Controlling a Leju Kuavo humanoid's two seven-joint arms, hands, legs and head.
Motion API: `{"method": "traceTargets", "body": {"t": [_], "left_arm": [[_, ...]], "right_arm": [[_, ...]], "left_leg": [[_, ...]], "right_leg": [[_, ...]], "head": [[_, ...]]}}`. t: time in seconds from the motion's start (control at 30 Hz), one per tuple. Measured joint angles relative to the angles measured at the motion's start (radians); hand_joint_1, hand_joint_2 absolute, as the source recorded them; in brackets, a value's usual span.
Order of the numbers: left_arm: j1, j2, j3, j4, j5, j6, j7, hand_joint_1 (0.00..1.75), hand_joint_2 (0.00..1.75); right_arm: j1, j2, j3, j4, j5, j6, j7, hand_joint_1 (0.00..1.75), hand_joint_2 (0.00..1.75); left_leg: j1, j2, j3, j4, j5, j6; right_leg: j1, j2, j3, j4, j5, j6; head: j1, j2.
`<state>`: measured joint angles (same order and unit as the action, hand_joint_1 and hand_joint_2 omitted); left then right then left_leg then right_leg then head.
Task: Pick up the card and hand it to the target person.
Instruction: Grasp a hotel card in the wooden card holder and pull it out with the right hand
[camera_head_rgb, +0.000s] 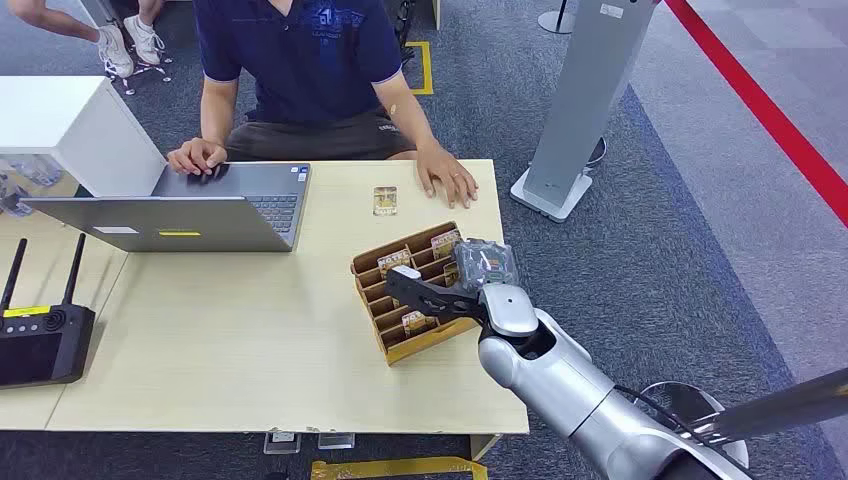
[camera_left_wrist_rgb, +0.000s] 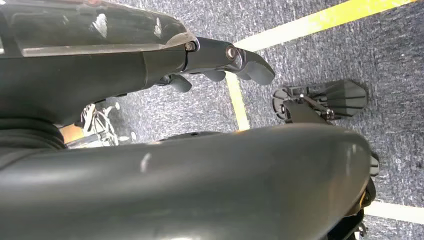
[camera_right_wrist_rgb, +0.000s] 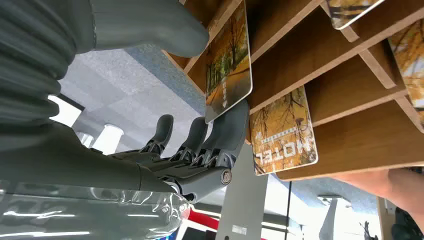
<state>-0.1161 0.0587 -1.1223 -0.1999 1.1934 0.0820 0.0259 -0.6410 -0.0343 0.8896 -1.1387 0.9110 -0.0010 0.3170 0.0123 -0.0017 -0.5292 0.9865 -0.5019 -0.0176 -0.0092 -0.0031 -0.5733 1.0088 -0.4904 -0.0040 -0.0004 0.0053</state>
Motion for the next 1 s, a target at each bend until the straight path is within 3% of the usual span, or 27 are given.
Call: {"method": "traceTargets", "body": {"t": [0.43, 0.67, 1.0], "left_arm": [[0.0, 0.0, 0.0, 0.0, -0.003, -0.001, 0.0, 0.0, 0.0], [0.0, 0.0, 0.0, 0.0, -0.006, -0.001, 0.0, 0.0, 0.0], [0.0, 0.0, 0.0, 0.0, -0.007, -0.001, 0.0, 0.0, 0.0]], "right_arm": [[0.002, -0.006, -0.001, 0.006, 0.001, -0.003, 0.004, 1.07, 1.75], [0.002, -0.009, -0.001, 0.006, 0.008, -0.001, 0.012, 1.3, 1.75], [0.002, -0.009, -0.002, 0.006, 0.014, -0.001, 0.012, 1.27, 1.75]], "left_leg": [[0.0, 0.0, 0.0, 0.0, 0.0, 0.0], [0.0, 0.0, 0.0, 0.0, 0.0, 0.0], [0.0, 0.0, 0.001, 0.0, 0.0, 0.0]], "right_leg": [[0.0, 0.0, 0.0, 0.0, 0.0, 0.0], [0.0, 0.0, 0.0, 0.0, 0.0, 0.0], [0.0, 0.0, 0.0, 0.0, 0.0, 0.0]], "head": [[0.0, 0.0], [0.0, 0.0], [0.0, 0.0]]}}
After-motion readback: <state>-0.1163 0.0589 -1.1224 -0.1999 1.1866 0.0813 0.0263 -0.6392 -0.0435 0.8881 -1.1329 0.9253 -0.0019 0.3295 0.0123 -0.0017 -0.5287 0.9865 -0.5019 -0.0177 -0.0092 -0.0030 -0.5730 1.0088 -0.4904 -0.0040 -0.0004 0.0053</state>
